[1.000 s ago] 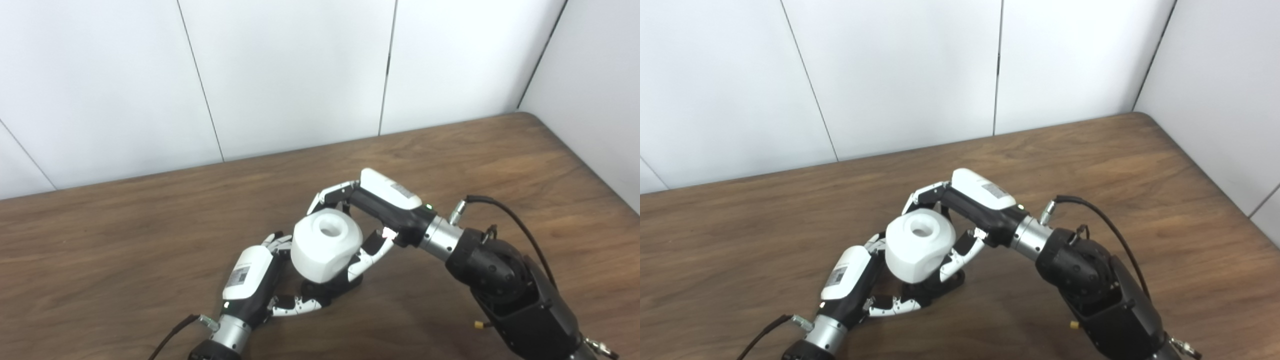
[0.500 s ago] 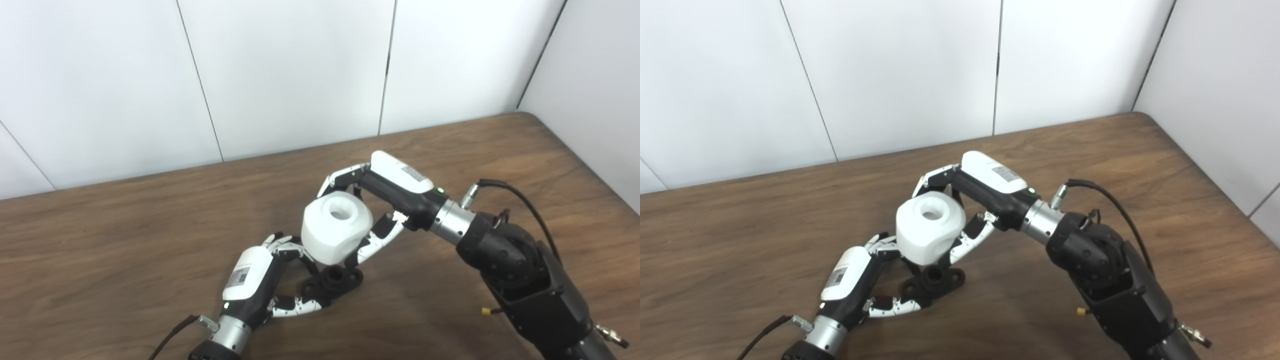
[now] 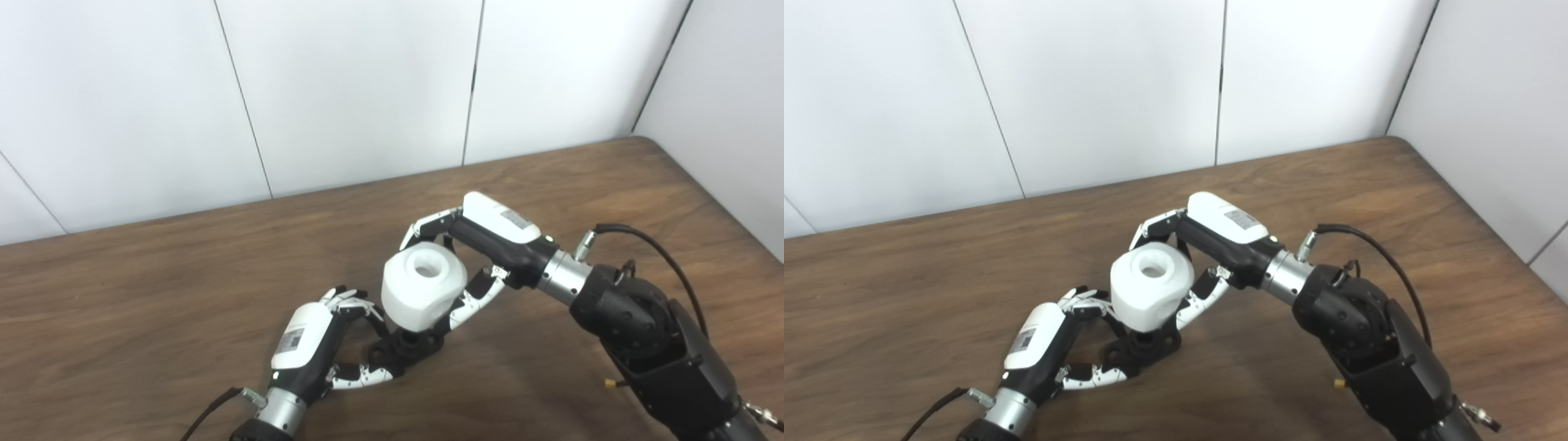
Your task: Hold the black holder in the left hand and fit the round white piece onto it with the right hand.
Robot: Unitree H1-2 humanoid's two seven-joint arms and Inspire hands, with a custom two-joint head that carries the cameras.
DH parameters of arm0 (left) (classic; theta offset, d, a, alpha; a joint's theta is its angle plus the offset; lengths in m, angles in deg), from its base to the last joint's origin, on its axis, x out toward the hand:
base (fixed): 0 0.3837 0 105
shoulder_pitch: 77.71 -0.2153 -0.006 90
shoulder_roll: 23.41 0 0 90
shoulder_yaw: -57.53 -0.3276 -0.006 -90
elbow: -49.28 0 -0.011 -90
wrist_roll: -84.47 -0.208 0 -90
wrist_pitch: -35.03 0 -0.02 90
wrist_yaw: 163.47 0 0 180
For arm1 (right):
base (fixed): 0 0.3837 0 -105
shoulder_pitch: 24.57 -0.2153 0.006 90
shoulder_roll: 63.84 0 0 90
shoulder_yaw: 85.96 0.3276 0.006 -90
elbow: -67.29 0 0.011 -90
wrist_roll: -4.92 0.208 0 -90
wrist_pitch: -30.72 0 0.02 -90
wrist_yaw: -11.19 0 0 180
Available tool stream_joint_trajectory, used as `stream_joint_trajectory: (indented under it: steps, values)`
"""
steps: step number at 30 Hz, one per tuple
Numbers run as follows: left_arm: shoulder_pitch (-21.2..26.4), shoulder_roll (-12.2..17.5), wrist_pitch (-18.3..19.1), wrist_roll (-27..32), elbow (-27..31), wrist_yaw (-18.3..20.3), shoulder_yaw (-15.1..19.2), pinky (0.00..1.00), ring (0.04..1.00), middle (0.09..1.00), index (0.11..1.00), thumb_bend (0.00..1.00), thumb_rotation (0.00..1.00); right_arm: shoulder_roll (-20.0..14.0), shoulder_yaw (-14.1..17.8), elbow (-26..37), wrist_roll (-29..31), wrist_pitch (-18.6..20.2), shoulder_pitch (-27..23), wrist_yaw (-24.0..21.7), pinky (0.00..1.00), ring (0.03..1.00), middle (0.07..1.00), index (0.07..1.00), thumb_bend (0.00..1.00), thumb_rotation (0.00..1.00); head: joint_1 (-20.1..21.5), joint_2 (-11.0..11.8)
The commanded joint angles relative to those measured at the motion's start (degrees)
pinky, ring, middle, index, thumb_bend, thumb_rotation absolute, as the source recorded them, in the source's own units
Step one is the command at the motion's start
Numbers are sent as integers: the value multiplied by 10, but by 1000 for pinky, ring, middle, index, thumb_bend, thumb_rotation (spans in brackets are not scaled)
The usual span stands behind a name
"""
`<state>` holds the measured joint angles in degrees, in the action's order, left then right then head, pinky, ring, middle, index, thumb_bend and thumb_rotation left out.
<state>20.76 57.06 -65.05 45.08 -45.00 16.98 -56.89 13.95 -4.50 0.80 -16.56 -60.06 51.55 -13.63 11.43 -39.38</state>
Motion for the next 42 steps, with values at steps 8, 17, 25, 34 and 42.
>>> stream_joint_trajectory:
  steps: [8,17,25,34,42]
  values:
    - [-29,-10,-5,14,0,-8,-3,943,855,699,483,523,58,-7,7,20,-2,-24,6,11,277,350,442,528,522,0,0,-4]
    - [-32,-11,-2,14,11,-3,-2,944,853,699,484,523,58,2,0,12,0,-36,22,15,269,338,435,531,520,0,-3,-12]
    - [-34,-9,2,12,20,2,-3,950,855,701,484,523,58,12,-4,-3,-7,-50,30,23,263,333,434,530,520,1,-5,-12]
    - [-41,-14,3,9,26,-1,-8,950,858,697,483,523,56,17,-5,-11,-9,-52,25,21,269,337,434,529,520,1,-9,-9]
    - [-50,-15,9,10,40,3,-8,953,859,697,483,523,56,18,-7,-29,-9,-74,24,26,247,315,427,532,520,0,-11,-12]
